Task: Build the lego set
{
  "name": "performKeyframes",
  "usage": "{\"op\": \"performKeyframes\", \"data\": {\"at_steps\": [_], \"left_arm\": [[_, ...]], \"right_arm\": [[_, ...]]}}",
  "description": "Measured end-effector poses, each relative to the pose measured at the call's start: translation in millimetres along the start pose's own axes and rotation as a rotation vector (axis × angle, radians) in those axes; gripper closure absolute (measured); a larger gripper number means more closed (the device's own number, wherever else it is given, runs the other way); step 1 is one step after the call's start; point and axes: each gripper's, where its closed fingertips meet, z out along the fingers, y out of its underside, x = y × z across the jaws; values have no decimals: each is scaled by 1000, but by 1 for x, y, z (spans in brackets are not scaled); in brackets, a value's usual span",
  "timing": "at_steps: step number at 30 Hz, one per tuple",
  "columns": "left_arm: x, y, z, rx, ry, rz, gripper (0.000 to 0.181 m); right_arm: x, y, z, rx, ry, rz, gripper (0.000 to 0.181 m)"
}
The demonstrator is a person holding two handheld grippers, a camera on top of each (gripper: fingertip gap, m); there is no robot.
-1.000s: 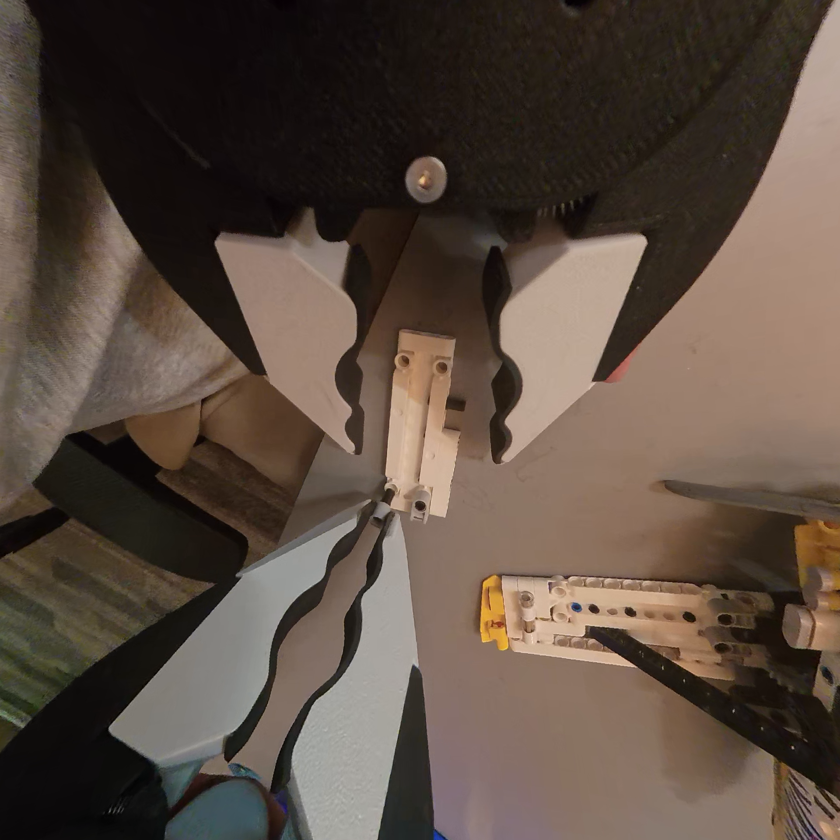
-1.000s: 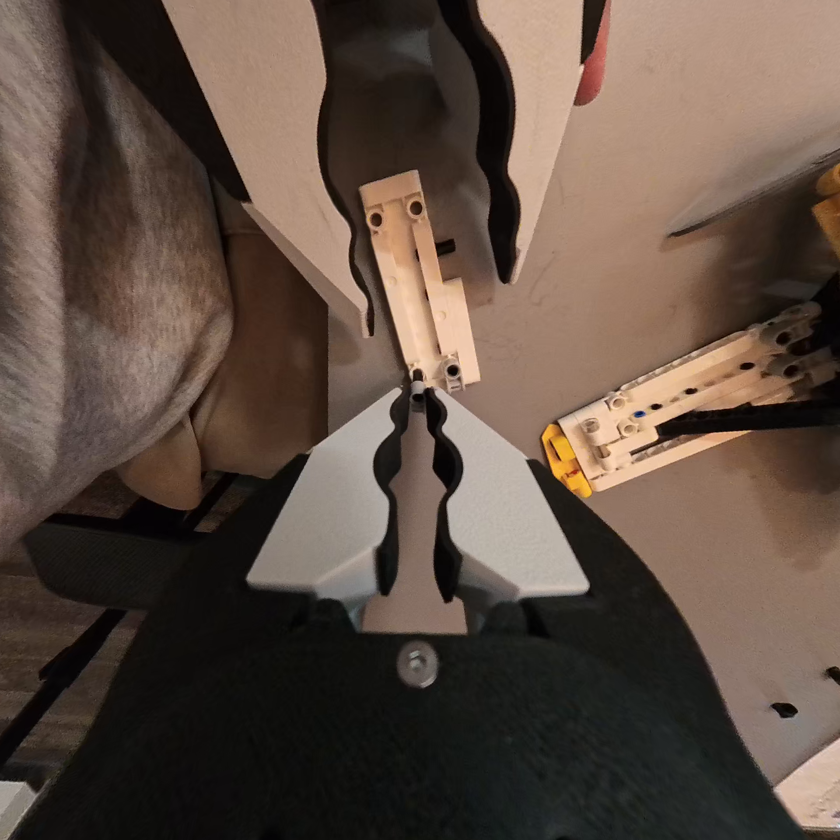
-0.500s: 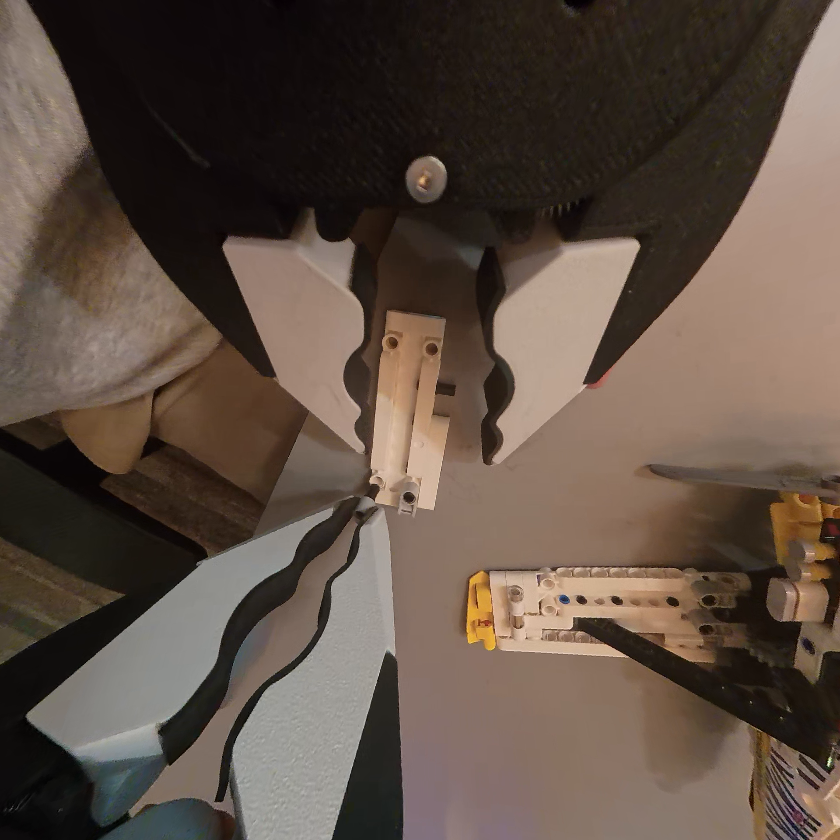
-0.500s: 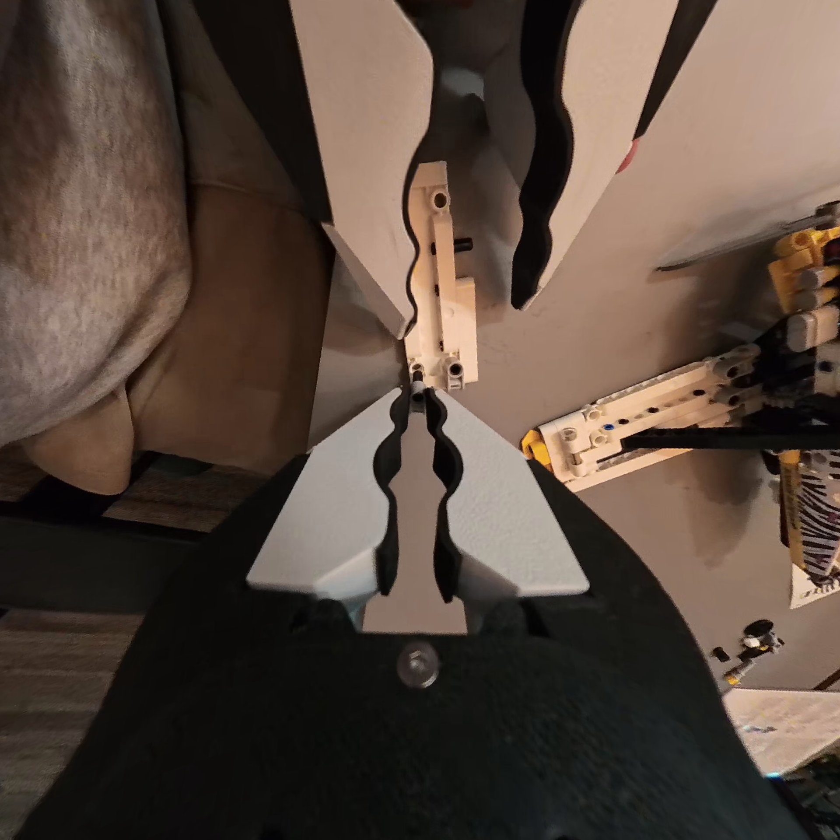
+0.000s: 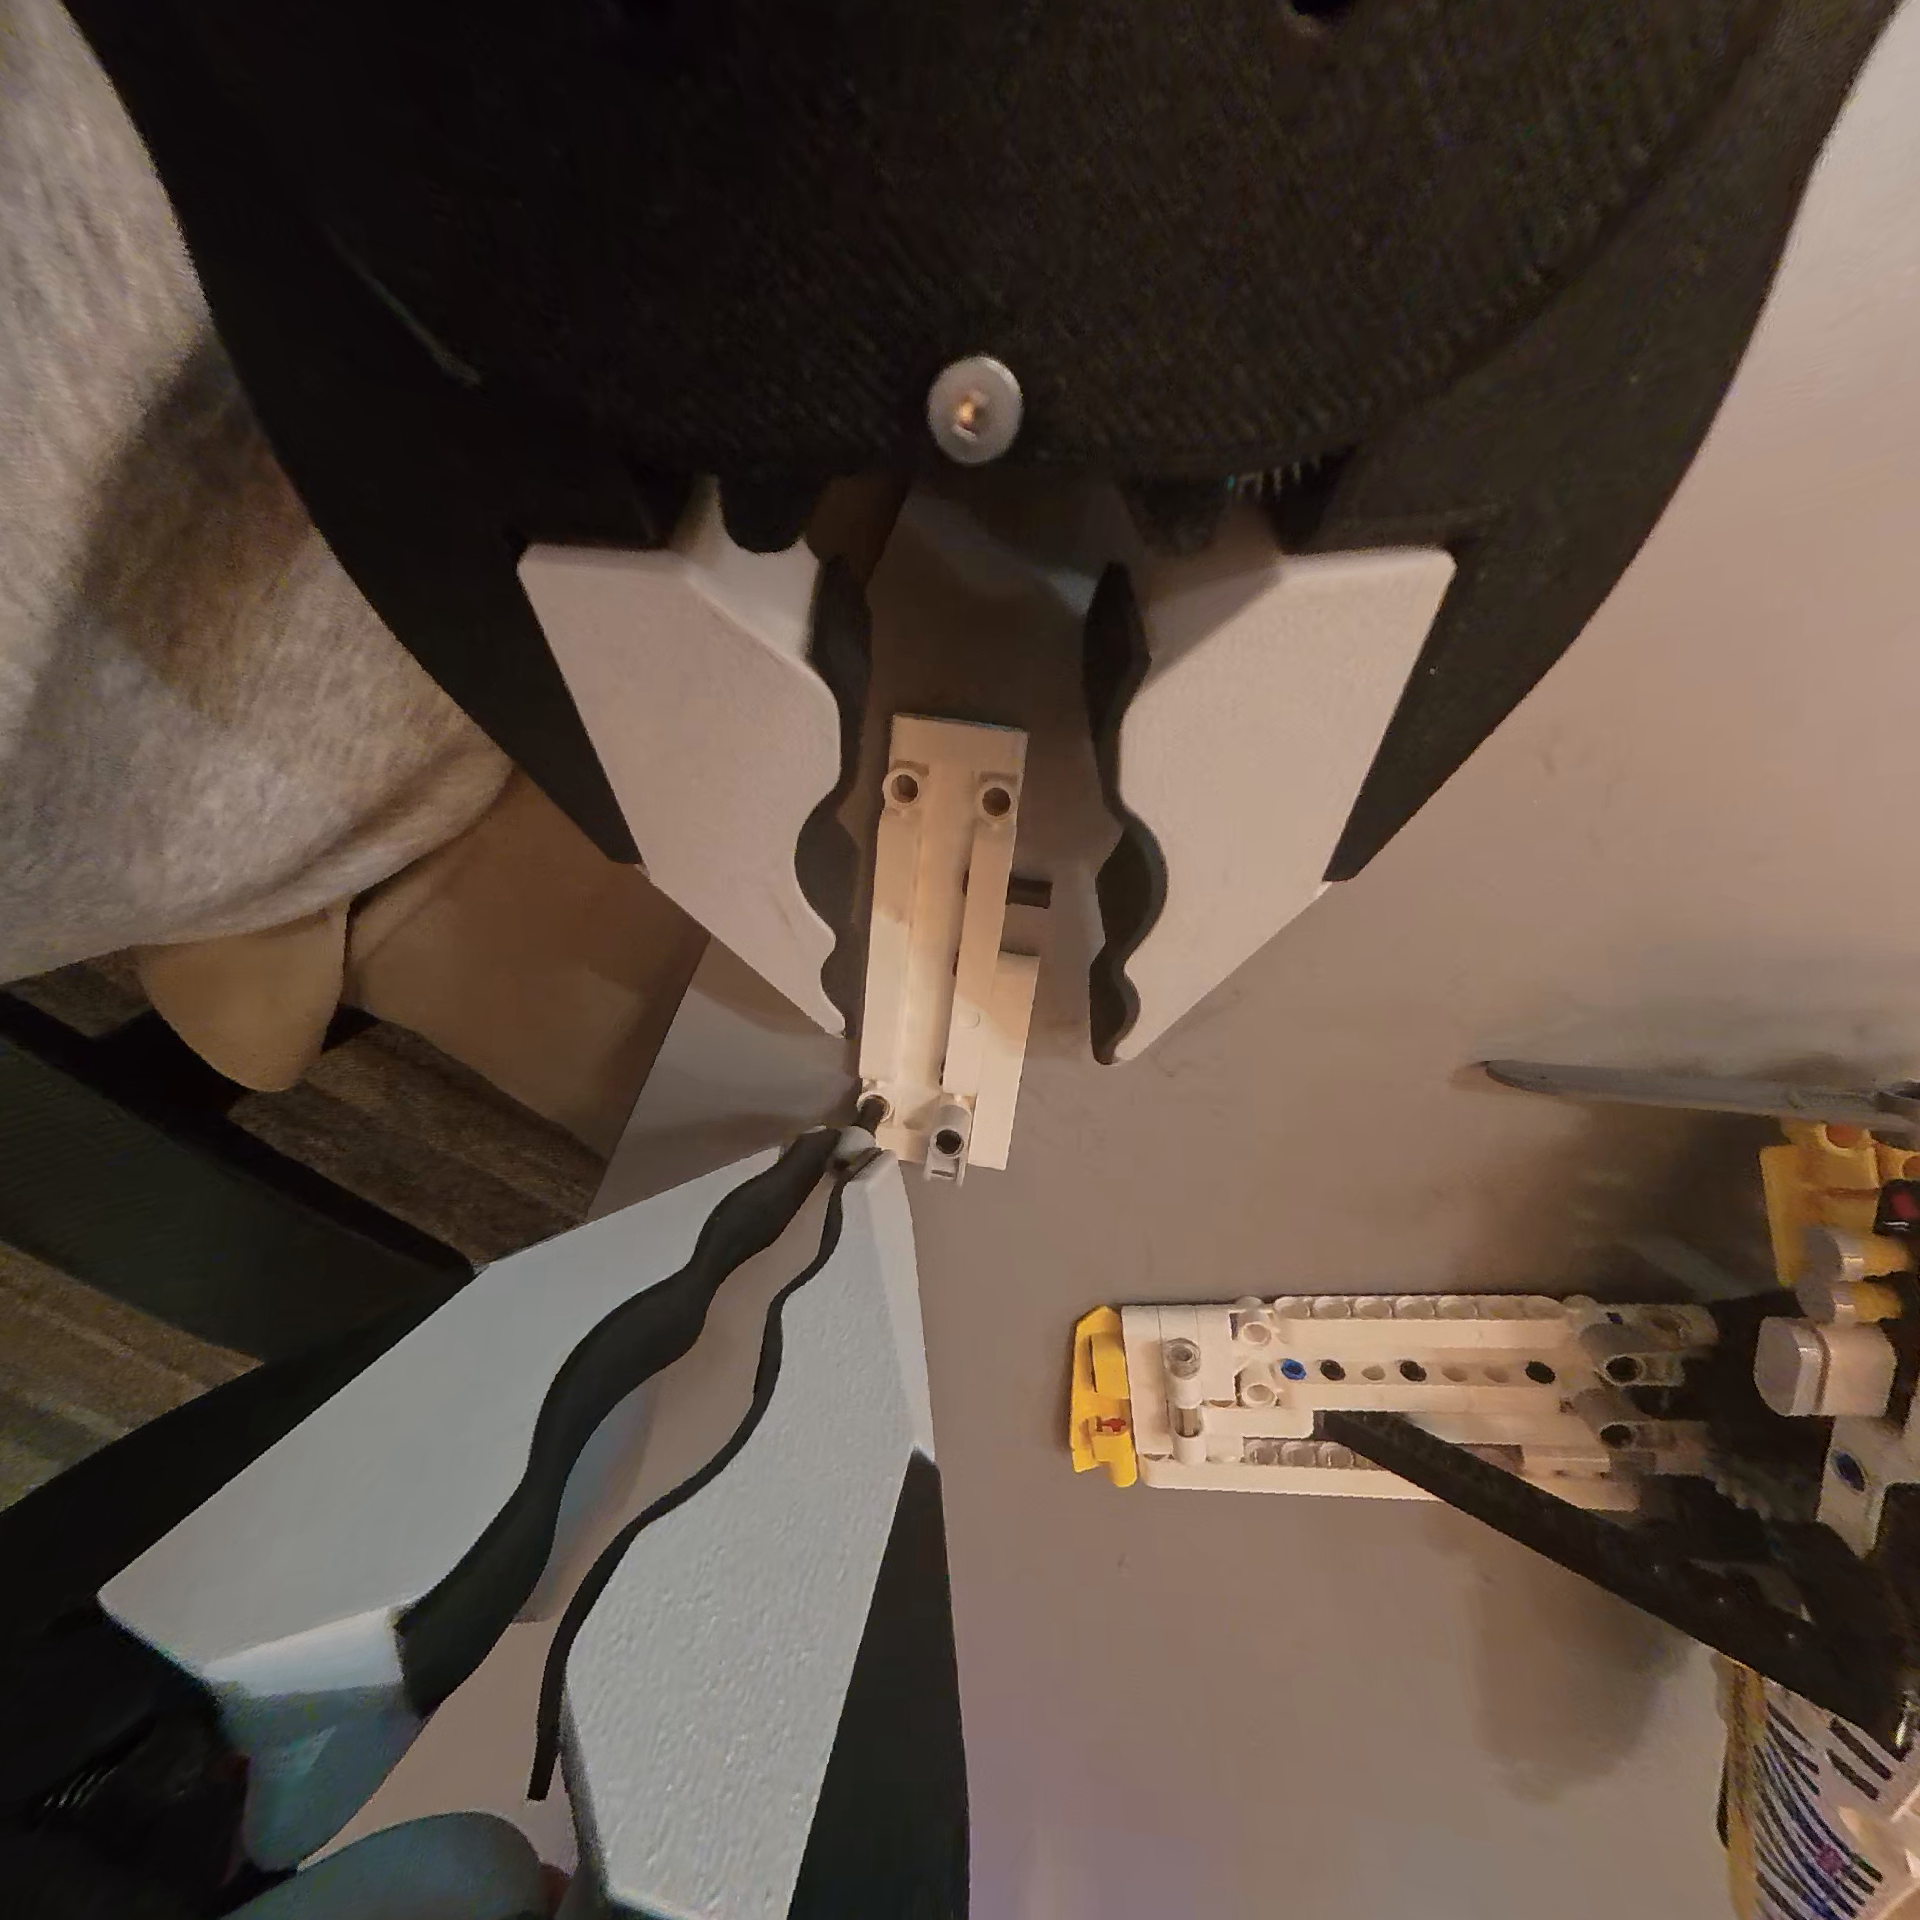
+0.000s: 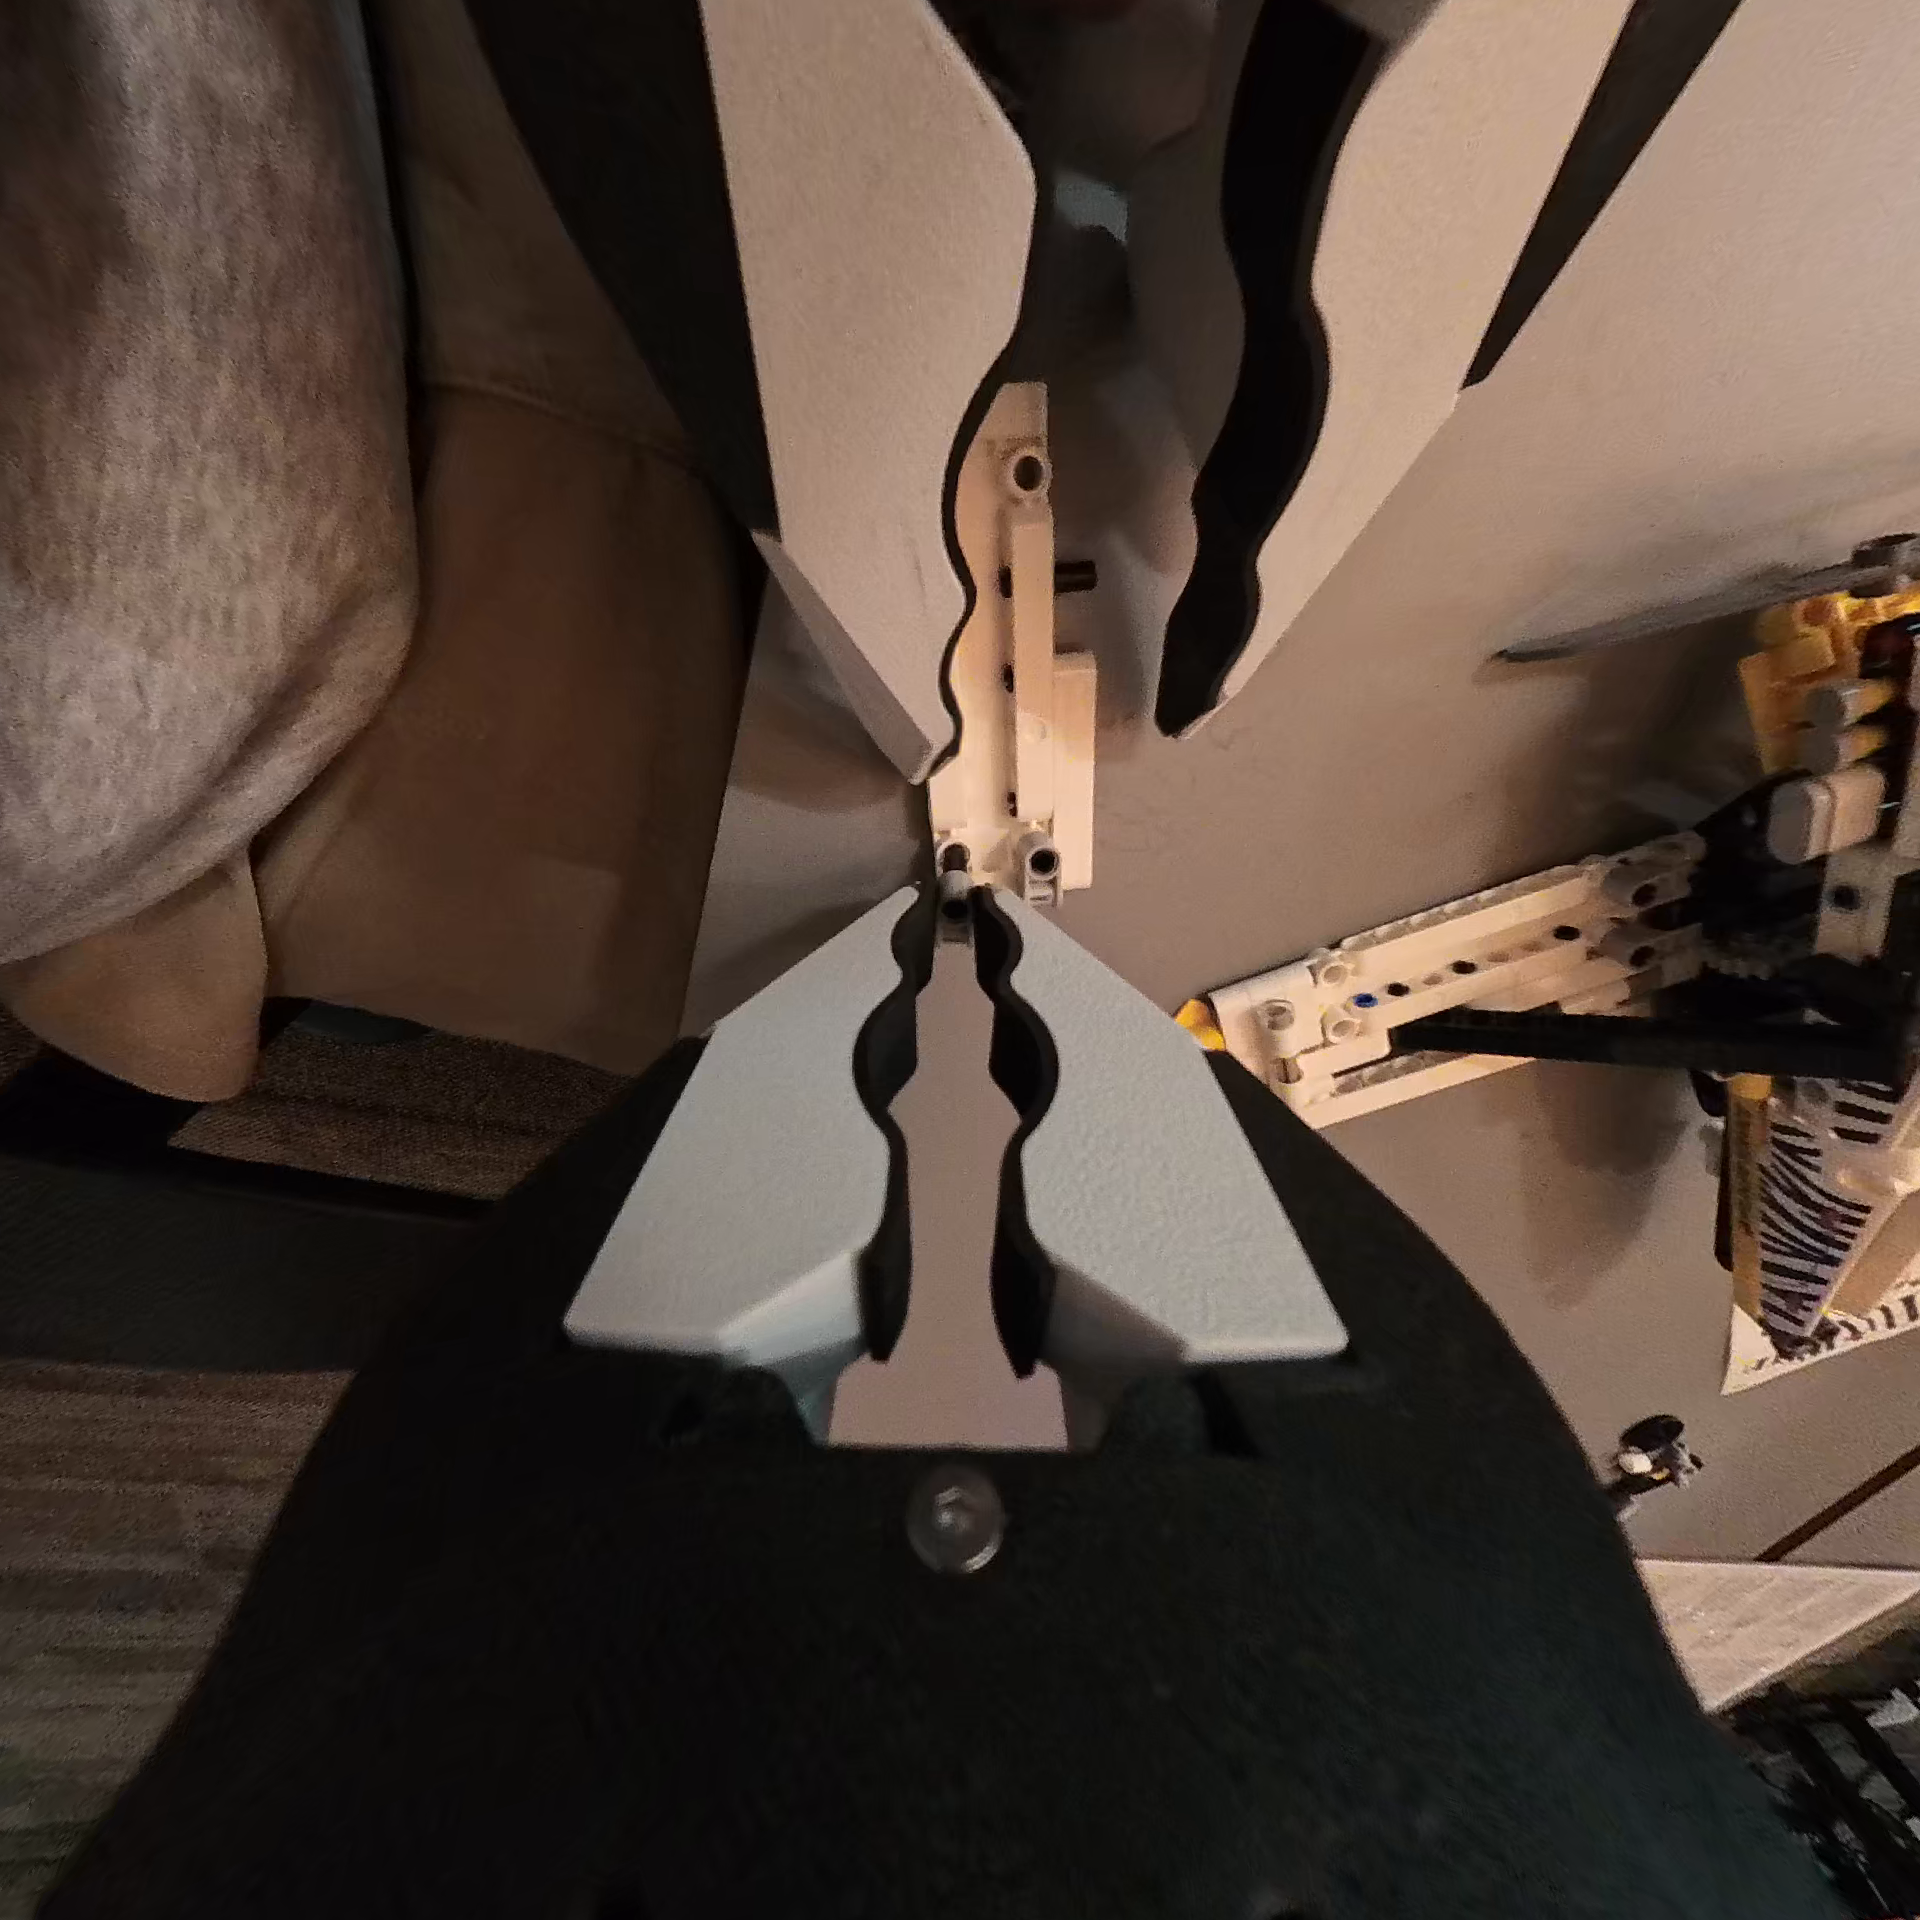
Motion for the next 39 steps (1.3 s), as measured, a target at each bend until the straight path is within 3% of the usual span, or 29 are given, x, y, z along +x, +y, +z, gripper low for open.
{"op": "performKeyframes", "data": {"at_steps": [27,32,34,39], "left_arm": [[-3,-1,-2,12,9,-51,157],[-2,-2,-3,20,31,-67,156],[-1,-4,-6,39,70,-111,146],[-10,-28,-32,243,182,-301,139]], "right_arm": [[3,-3,4,-6,-16,27,176],[4,-3,3,41,-20,74,176],[7,-4,-1,73,3,97,176],[29,-13,-37,283,160,223,176]]}}
